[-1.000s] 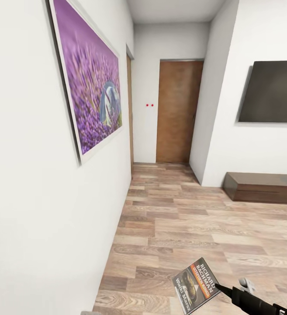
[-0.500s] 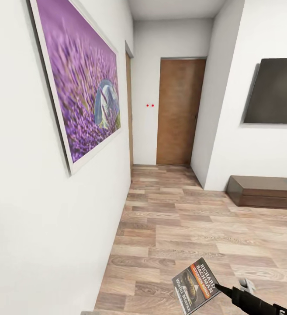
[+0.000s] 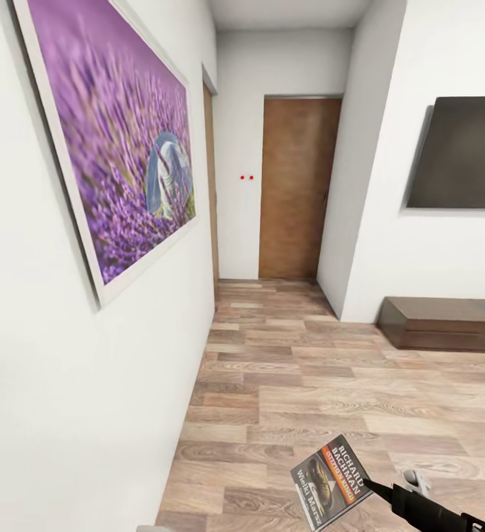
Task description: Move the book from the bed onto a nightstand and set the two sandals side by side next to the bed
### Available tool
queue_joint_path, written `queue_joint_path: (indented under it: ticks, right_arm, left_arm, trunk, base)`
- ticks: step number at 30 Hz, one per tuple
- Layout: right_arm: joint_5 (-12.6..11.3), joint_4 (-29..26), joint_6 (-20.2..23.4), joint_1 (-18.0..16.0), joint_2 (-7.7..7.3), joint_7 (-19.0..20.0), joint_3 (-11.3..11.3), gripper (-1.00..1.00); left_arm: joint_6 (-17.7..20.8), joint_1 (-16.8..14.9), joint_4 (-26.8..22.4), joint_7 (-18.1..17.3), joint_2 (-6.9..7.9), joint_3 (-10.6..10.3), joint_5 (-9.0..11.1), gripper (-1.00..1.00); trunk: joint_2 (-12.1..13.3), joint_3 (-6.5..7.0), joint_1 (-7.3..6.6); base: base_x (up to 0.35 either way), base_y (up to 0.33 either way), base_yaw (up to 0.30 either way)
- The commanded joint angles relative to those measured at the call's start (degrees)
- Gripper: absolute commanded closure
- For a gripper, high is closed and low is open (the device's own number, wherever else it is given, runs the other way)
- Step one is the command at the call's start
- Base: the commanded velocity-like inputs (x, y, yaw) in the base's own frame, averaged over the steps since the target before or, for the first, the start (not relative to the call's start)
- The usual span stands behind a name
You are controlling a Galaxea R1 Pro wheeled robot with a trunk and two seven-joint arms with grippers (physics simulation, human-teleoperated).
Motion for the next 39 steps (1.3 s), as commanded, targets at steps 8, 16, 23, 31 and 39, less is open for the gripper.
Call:
queue_joint_path:
  ticks: [8, 16, 23, 31, 39]
  right_arm:
    - [-0.6, 0.2, 0.3, -0.1, 0.03, 0.3, 0.4, 1.0]
    - [-0.6, 0.2, 0.4, -0.1, 0.03, 0.3, 0.4, 1.0]
    - [-0.6, 0.2, 0.3, -0.1, 0.03, 0.3, 0.4, 1.0]
    - [-0.6, 0.2, 0.3, -0.1, 0.03, 0.3, 0.4, 1.0]
    - [-0.6, 0.2, 0.4, -0.1, 0.03, 0.3, 0.4, 1.0]
  left_arm:
    - [-0.2, 0.0, 0.0, -0.2, 0.02, -0.5, 0.6, -1.0]
    - [-0.2, 0.0, 0.0, -0.2, 0.02, -0.5, 0.6, -1.0]
    - [-0.2, 0.0, 0.0, -0.2, 0.02, -0.5, 0.6, -1.0]
    - [-0.2, 0.0, 0.0, -0.2, 0.02, -0.5, 0.6, -1.0]
    - [-0.2, 0.0, 0.0, -0.2, 0.02, -0.5, 0.6, -1.0]
  trunk:
    - [-0.1, -0.16, 0.01]
    - [-0.1, -0.17, 0.01]
    - [-0.1, -0.17, 0.01]
    - [-0.1, -0.17, 0.01]
    - [-0.1, -0.17, 0.01]
  base:
    - [0.001, 0.0, -0.148]
    - [0.211, 0.0, -0.019]
    - [0.325, 0.0, -0.001]
    - [0.327, 0.0, -0.04]
    - [0.123, 0.0, -0.082]
